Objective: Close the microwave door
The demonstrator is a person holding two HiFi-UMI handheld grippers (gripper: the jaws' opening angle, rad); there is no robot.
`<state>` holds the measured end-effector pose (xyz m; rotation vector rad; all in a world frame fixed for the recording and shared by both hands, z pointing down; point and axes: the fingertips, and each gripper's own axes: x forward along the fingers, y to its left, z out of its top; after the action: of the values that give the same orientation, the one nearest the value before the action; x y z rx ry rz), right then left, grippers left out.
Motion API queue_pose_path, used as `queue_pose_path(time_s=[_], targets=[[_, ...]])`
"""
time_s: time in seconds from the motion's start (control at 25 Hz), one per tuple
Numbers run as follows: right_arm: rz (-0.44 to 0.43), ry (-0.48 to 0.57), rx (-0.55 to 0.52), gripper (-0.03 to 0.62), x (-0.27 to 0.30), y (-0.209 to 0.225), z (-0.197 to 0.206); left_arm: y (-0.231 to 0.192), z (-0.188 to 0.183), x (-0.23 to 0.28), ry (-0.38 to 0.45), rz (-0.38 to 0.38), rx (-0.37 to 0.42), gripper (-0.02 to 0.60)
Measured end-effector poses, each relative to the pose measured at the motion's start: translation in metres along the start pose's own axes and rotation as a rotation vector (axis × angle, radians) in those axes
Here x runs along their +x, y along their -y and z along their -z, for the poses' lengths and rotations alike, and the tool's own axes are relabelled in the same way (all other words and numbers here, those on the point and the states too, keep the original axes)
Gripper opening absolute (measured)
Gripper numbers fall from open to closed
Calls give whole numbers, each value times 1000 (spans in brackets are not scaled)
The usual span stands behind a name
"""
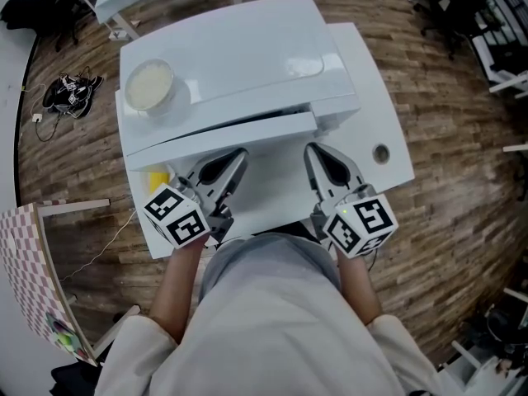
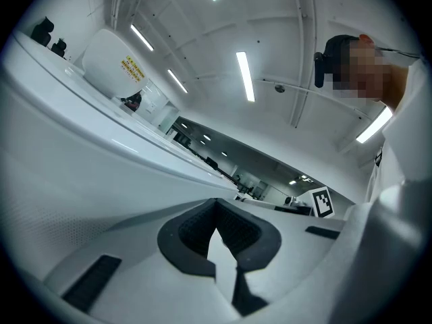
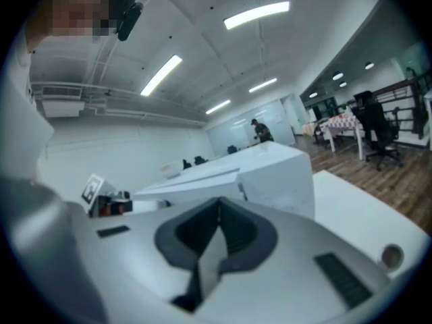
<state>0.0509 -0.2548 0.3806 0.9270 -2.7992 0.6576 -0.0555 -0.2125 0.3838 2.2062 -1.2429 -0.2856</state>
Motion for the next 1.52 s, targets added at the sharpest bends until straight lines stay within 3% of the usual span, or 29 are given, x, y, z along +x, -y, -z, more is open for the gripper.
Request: queue_pose_path(time_s=[0.64, 1.52], targets=[[71, 51, 33, 22, 13, 13, -11, -3, 3, 1, -14, -7, -5, 15], [76, 34, 8, 23, 30, 23, -19, -17, -6, -6, 32, -35, -58, 15]])
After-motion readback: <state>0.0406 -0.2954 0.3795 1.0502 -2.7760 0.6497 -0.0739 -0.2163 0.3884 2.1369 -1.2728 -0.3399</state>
